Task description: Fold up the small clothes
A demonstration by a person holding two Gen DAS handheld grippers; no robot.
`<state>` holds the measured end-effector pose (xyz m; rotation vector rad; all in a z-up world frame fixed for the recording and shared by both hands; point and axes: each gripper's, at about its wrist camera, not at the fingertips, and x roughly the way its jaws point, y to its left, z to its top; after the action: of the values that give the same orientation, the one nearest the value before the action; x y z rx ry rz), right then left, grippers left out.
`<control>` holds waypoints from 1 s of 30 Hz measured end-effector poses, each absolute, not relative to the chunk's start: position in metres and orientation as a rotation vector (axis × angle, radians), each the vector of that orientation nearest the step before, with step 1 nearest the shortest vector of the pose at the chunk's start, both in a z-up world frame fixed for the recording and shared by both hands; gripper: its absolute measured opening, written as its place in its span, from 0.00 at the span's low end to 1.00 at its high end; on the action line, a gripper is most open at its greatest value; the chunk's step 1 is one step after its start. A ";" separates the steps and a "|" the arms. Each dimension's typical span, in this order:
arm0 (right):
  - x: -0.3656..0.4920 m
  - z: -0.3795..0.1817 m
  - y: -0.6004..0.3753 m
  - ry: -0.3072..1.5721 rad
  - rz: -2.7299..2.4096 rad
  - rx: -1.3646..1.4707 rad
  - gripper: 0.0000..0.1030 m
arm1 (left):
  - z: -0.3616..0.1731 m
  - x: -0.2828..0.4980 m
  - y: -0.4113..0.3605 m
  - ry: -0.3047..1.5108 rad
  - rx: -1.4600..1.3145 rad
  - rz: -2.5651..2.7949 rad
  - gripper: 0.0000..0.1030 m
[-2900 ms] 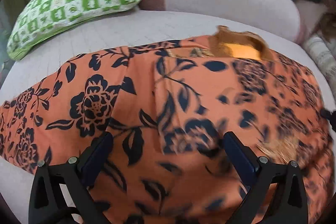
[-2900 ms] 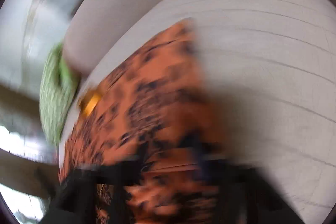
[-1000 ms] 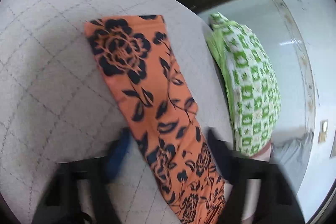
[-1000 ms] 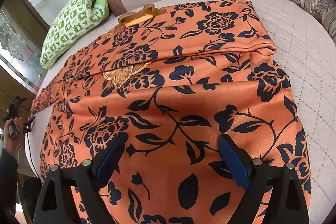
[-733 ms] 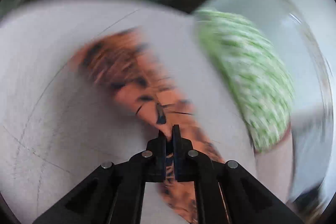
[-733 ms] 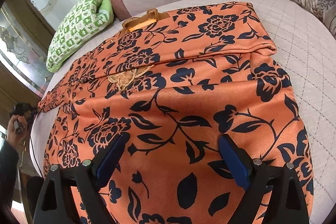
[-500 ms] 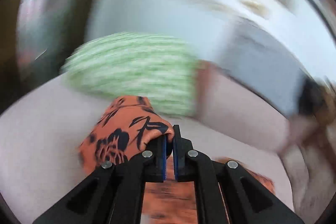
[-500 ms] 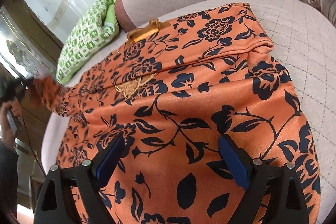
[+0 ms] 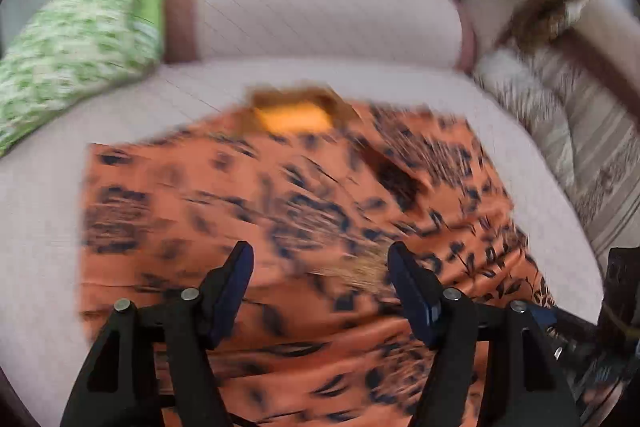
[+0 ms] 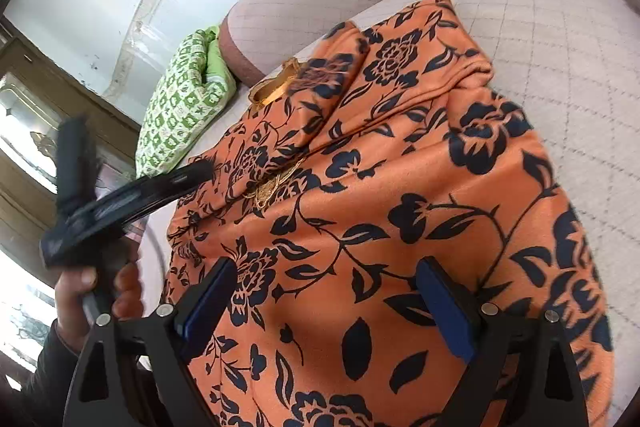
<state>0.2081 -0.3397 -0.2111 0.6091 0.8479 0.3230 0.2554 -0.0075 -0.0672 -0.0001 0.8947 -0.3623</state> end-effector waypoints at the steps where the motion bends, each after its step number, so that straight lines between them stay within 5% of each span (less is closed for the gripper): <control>1: 0.208 -0.204 -0.340 0.829 0.308 0.590 0.90 | -0.062 0.255 0.015 0.855 -0.007 -0.315 0.79; 9: 0.301 -0.149 -0.312 0.890 0.226 0.316 0.90 | -0.100 0.270 0.132 0.914 -0.174 -0.019 0.79; 17: 0.395 -0.179 -0.263 1.078 0.033 0.079 0.88 | -0.119 0.275 0.150 0.929 -0.251 -0.052 0.77; 18: 0.399 -0.183 -0.263 1.082 -0.003 0.060 0.80 | -0.121 0.280 0.148 0.944 -0.208 -0.037 0.68; 19: 0.402 -0.189 -0.265 1.103 -0.020 0.066 0.67 | -0.127 0.279 0.142 0.959 -0.187 -0.035 0.44; 20: 0.405 -0.195 -0.269 1.135 -0.020 0.103 0.29 | -0.133 0.280 0.140 0.983 -0.189 -0.040 0.35; 21: 0.407 -0.195 -0.272 1.139 -0.026 0.117 0.20 | -0.138 0.279 0.141 0.987 -0.203 -0.041 0.33; 28: 0.380 -0.127 -0.307 0.863 -0.079 0.246 0.11 | -0.142 0.275 0.154 0.957 -0.268 -0.045 0.24; 30: 0.363 -0.146 -0.331 0.870 -0.118 0.349 0.21 | -0.141 0.271 0.154 0.952 -0.265 -0.046 0.25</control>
<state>0.3634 -0.3314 -0.1462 0.3487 0.8698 -0.1179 0.2715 0.1541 -0.1412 -0.2651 0.9519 -0.0461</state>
